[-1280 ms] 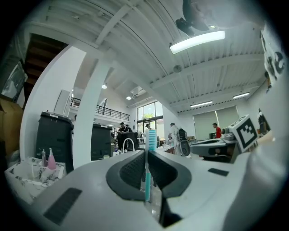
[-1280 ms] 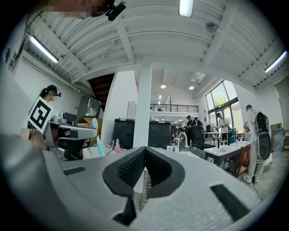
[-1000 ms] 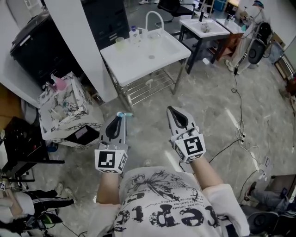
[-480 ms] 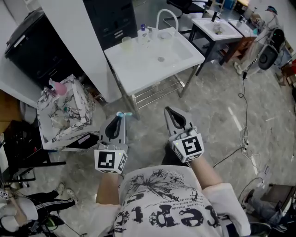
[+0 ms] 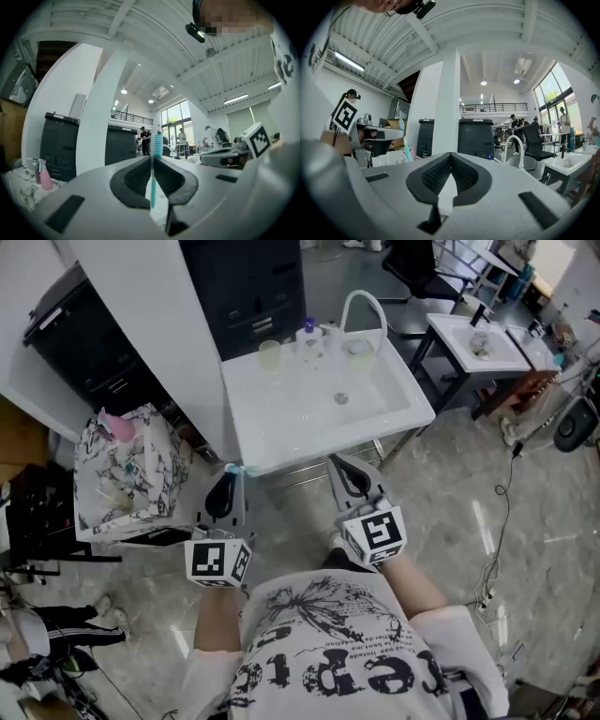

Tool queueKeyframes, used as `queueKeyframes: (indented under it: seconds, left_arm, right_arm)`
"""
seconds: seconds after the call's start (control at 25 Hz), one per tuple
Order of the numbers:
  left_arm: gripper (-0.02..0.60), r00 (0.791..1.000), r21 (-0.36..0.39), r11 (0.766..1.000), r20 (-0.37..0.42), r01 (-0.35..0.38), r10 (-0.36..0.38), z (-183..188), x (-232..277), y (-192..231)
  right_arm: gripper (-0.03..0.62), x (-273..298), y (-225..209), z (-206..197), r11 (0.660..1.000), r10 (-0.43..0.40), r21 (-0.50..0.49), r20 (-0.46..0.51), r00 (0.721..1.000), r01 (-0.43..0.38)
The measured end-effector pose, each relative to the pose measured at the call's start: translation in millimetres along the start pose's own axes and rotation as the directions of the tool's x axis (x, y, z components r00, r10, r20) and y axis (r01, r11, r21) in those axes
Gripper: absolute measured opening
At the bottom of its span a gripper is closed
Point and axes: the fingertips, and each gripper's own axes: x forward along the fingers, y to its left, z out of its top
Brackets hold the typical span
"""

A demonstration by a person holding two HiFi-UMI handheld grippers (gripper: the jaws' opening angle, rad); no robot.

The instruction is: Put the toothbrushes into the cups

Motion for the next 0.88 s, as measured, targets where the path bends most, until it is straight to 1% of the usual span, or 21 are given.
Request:
queueKeyframes:
  seconds: [0.24, 0.4, 0.48, 0.6, 0.68, 0.88]
  left_arm:
    - [0.025, 0.994, -0.015, 0.994, 0.022, -0.109, 0.109, -4, 93, -27]
    - [0.025, 0.989, -0.016, 0.989, -0.003, -0.146, 0.146, -9, 137, -51]
    - [0.025, 0.987, -0.010, 0.987, -0.019, -0.162, 0.162, -10, 155, -55]
    - [0.025, 0.985, -0.002, 0.985, -0.014, -0.171, 0.171, -20, 180, -48]
    - [0.025, 0.982, 0.003, 0.983, -0.026, -0.185, 0.185, -24, 199, -42]
    - [0.025, 0.982, -0.004, 0.982, -0.018, -0.190, 0.190, -26, 244, -5]
  right_arm:
    - [-0.006, 37, -90, -5, 0.994, 0.111, -0.024, -0.012, 0.994, -0.111]
    - [-0.006, 55, -138, -16, 0.988, 0.150, -0.018, -0.031, 0.988, -0.150]
    - [-0.006, 66, -155, -21, 0.986, 0.162, -0.017, -0.033, 0.986, -0.163]
    - [-0.006, 89, -170, -24, 0.982, 0.185, -0.019, -0.031, 0.982, -0.186]
    - [-0.006, 104, -178, -24, 0.979, 0.202, -0.019, -0.033, 0.979, -0.203]
    - [-0.006, 155, -190, -29, 0.976, 0.215, -0.016, -0.036, 0.976, -0.215]
